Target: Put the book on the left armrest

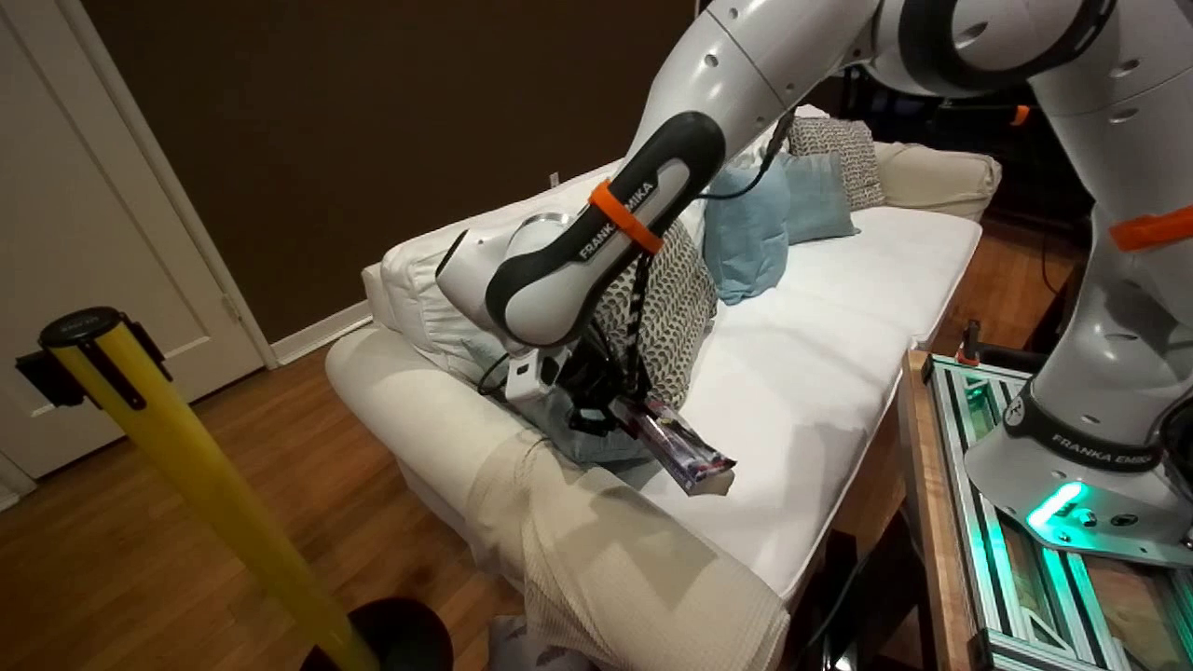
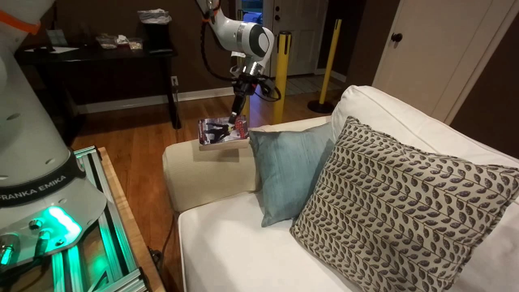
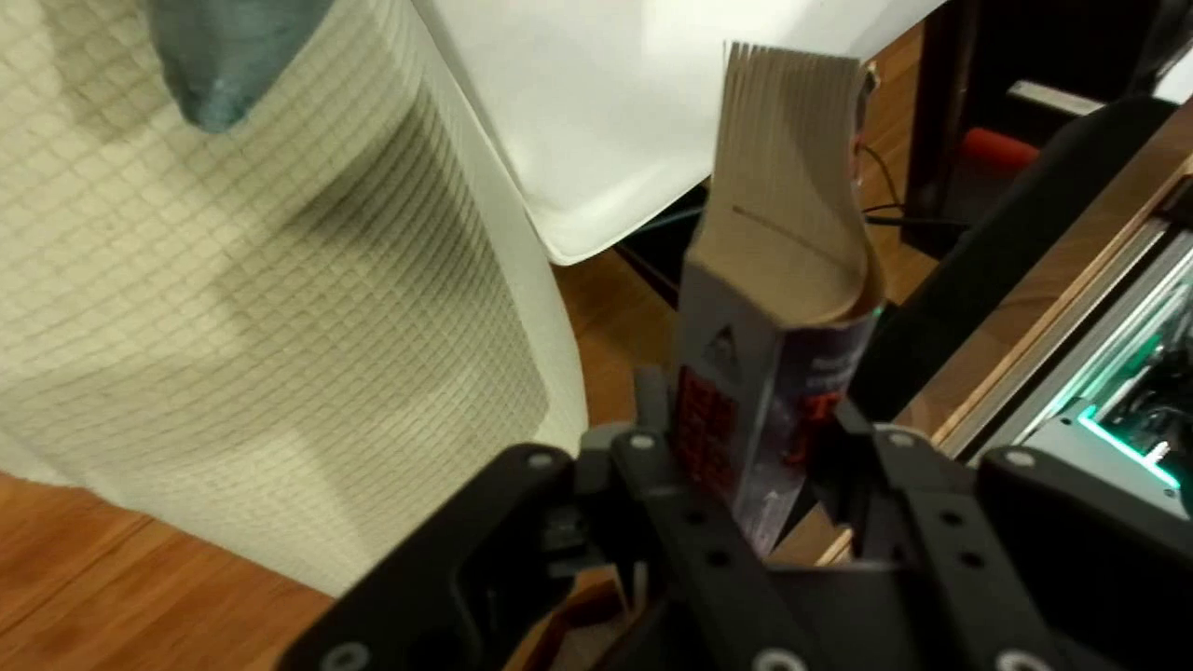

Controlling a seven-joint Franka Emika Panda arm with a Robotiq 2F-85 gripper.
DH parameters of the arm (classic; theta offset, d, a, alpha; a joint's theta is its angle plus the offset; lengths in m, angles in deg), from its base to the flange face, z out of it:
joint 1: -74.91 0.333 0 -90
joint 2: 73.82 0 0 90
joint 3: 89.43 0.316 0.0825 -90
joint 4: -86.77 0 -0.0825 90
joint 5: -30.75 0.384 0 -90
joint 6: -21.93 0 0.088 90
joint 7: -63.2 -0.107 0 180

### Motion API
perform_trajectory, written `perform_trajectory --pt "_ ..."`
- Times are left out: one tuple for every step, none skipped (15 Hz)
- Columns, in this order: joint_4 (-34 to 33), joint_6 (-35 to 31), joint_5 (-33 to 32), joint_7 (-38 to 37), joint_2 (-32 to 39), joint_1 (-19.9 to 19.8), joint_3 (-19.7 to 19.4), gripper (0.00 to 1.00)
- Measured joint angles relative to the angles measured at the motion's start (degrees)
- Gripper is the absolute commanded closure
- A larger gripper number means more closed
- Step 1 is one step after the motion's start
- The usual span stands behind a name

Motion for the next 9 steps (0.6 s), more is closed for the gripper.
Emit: perform_trajectory --pt "-2.75 2.76 -1.48 0.20 1.92 1.11 0.00 0.87" --pt "-5.60 5.53 -3.06 0.42 3.86 2.28 -0.02 0.87" --pt "-8.46 8.19 -4.72 0.80 5.83 3.48 -0.04 0.87" --pt "-11.30 10.64 -6.56 1.37 7.80 4.67 -0.11 0.87" --pt "-14.12 12.80 -8.46 2.02 9.76 5.82 -0.20 0.87" --pt "-16.89 14.50 -10.20 2.75 11.67 6.93 -0.29 0.87" --pt "-19.63 15.86 -11.81 3.52 13.55 8.03 -0.41 0.87" --pt "-22.11 16.60 -13.04 4.39 15.24 8.97 -0.52 0.87" --pt "-24.42 16.65 -13.89 5.42 16.79 9.77 -0.60 0.62"
